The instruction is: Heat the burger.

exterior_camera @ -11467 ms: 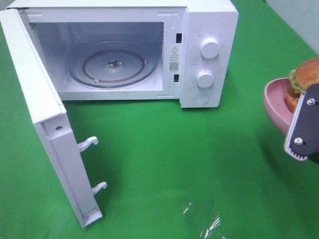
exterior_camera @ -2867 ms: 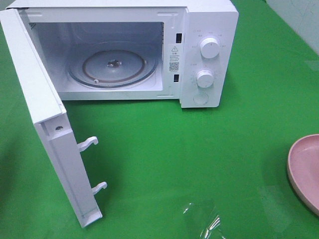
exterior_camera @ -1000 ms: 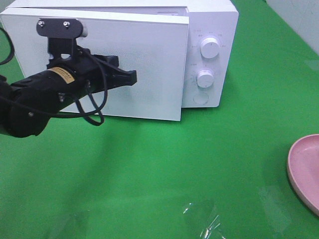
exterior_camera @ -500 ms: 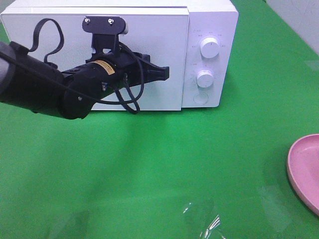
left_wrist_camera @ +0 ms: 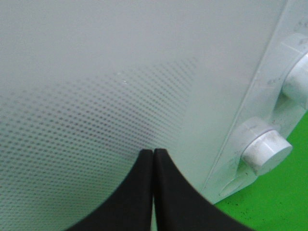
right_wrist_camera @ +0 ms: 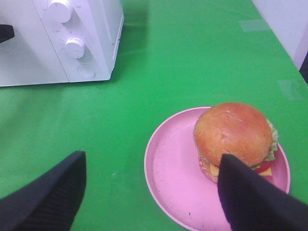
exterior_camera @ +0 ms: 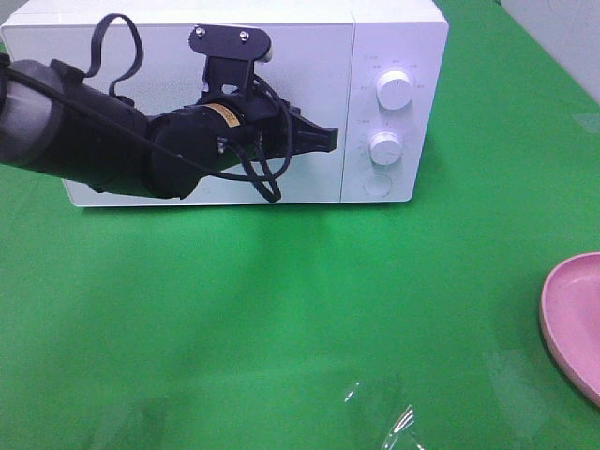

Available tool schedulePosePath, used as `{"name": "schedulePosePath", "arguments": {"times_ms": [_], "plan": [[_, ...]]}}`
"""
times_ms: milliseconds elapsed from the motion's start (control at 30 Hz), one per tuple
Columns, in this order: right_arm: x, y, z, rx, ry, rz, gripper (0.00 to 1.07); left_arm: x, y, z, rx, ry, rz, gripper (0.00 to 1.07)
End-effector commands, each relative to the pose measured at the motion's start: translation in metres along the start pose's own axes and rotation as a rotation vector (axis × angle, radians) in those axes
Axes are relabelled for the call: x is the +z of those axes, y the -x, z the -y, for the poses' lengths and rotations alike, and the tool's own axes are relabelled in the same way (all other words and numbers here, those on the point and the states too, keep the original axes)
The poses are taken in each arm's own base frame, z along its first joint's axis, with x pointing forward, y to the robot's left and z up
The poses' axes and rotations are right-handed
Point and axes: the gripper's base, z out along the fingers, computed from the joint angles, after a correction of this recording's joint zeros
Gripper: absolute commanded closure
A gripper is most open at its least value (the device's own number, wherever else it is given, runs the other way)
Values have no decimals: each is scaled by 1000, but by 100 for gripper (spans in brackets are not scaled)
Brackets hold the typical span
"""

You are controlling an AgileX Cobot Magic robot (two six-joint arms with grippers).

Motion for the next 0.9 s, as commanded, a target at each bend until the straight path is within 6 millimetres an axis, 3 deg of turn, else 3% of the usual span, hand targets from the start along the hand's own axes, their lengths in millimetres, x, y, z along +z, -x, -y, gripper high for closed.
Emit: {"name": "schedulePosePath", "arguments": {"times_ms": [33, 67, 100, 133, 167, 200, 233, 300, 533, 900], "plan": [[-3, -2, 0, -4, -1, 33, 34, -16, 10, -1, -35, 6, -11, 101], [-3, -2, 0, -4, -1, 33, 34, -28, 9, 2, -32, -11, -46, 89], [-3, -2, 0, -4, -1, 33, 34, -28, 9, 2, -32, -11, -46, 89], [-3, -2, 0, -4, -1, 33, 34, -42, 8, 2, -39, -22, -85, 63], [-3, -2, 0, -4, -1, 33, 34, -42, 8, 2, -39, -22, -85, 63], [-3, -2, 0, -4, -1, 33, 34, -55, 5, 3, -48, -31, -121, 40], [-3, -2, 0, -4, -1, 33, 34, -55, 5, 3, -48, -31, -121, 40], [-3, -2, 0, -4, -1, 33, 34, -75, 5, 3, -73, -51, -203, 9], [-3, -2, 0, -4, -1, 33, 34, -115, 4, 8, -69, -124, -442, 7], [-3, -2, 0, -5, -1, 33, 34, -162, 11, 10, 13, -204, -686, 7]]}}
